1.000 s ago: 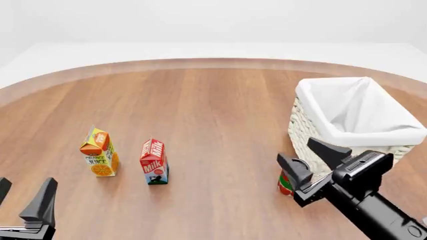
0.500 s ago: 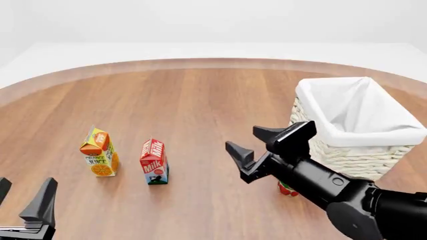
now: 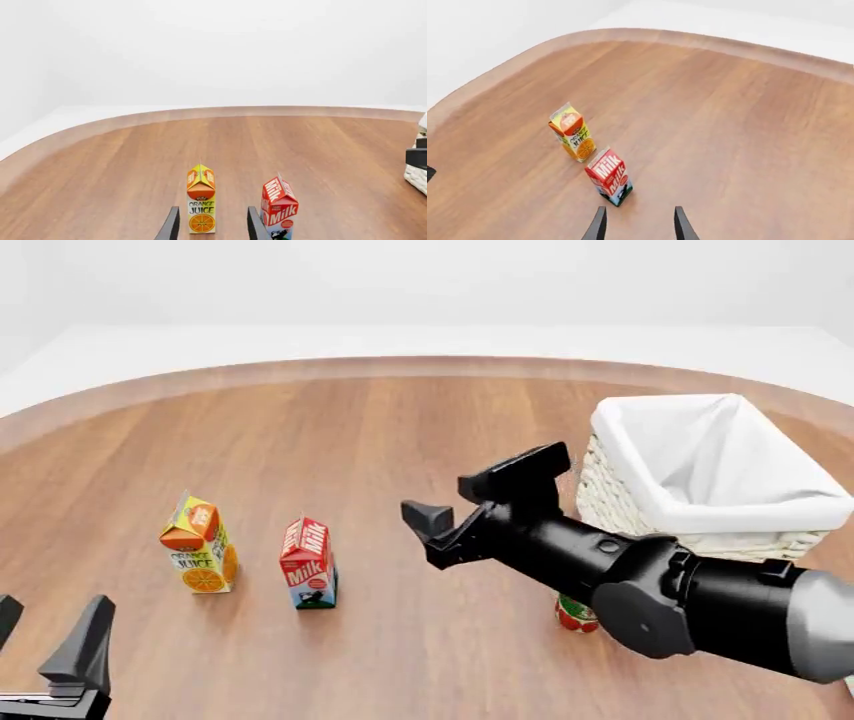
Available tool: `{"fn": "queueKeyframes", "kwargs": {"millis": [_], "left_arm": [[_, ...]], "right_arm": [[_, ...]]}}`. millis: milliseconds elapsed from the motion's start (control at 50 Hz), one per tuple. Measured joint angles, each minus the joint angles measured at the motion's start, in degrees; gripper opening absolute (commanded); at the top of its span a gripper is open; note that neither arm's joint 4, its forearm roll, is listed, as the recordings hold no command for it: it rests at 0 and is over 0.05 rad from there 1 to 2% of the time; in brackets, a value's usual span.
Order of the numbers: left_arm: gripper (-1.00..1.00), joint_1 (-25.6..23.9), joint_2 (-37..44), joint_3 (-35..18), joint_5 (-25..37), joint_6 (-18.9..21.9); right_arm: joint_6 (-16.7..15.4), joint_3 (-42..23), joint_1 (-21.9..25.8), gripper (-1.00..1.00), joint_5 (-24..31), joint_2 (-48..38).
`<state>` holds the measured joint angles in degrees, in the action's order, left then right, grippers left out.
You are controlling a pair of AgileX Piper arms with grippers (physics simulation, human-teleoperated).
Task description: Pick the milk and place it in the basket.
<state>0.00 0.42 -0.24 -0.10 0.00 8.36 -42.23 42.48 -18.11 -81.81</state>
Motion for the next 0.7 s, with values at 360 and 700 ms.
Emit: {"fn": "queueKeyframes", "kwargs": {"millis": [360,700], "left_arm": [[1.0,0.0,0.0,0.0,0.0,0.0],[1.0,0.0,0.0,0.0,0.0,0.0]], "right_arm": [[10.0,-6.1,2.8,1.0,4.7,-2.4],[15.8,-11.2,3.6,1.0,9.5,-4.8]]}}
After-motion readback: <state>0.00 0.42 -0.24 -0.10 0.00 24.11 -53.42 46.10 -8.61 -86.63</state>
